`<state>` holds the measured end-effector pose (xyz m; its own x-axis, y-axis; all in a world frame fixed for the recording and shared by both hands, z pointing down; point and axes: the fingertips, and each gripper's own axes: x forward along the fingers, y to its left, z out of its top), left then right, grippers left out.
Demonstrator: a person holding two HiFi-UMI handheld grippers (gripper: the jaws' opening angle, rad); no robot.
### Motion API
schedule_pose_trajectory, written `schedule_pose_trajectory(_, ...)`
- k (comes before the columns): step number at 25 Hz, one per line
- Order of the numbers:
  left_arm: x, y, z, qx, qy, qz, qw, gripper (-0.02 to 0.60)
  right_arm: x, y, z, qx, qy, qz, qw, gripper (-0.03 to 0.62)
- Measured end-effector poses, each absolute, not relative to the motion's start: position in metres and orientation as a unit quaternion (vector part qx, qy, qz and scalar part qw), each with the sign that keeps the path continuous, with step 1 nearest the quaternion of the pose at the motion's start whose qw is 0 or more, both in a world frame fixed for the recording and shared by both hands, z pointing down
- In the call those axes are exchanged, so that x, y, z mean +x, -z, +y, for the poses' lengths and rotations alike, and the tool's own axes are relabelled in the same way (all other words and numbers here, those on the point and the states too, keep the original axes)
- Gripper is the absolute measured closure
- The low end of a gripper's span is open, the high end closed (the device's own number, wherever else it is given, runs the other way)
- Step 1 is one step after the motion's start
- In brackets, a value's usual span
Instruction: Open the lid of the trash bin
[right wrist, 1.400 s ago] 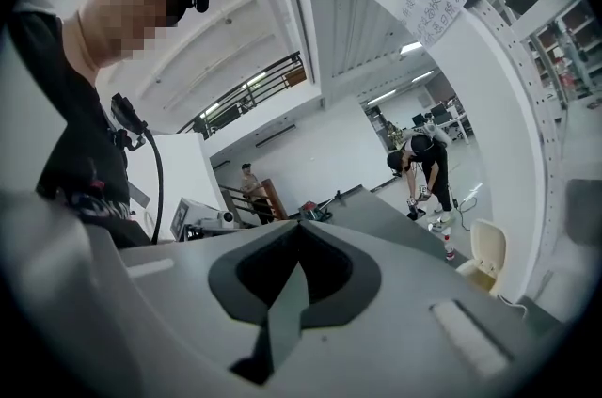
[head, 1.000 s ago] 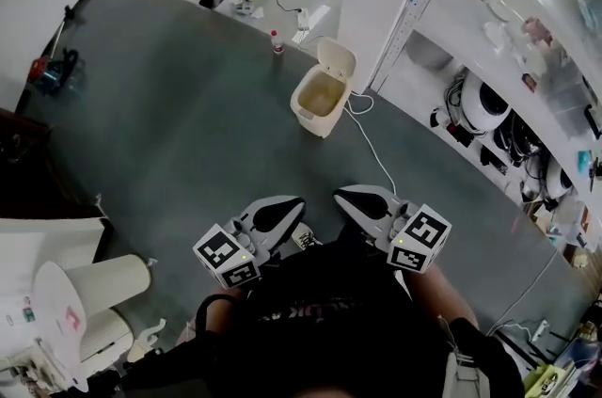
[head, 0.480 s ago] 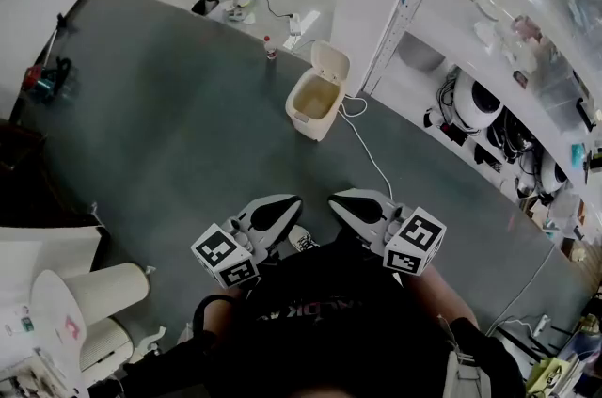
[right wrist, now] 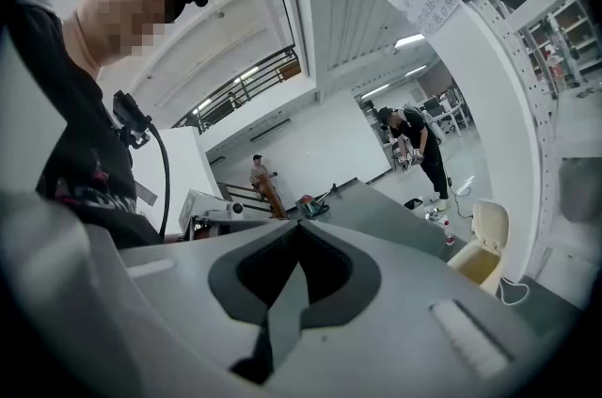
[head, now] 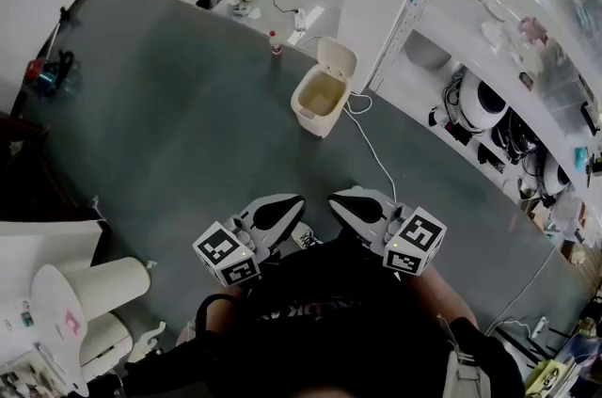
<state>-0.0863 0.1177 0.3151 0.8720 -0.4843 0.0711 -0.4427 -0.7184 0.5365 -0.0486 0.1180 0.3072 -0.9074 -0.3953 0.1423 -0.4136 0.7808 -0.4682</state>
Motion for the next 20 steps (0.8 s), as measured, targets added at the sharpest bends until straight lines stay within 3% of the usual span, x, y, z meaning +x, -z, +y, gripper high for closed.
schedule_pose_trajectory(20,-0.0944,-0.3177,0.1116,0.924,0.042,-0.253,0.283,0.581,-0.0581,-0.3100,0.1114,0.211,-0.253,-0.944,0.025,0.586)
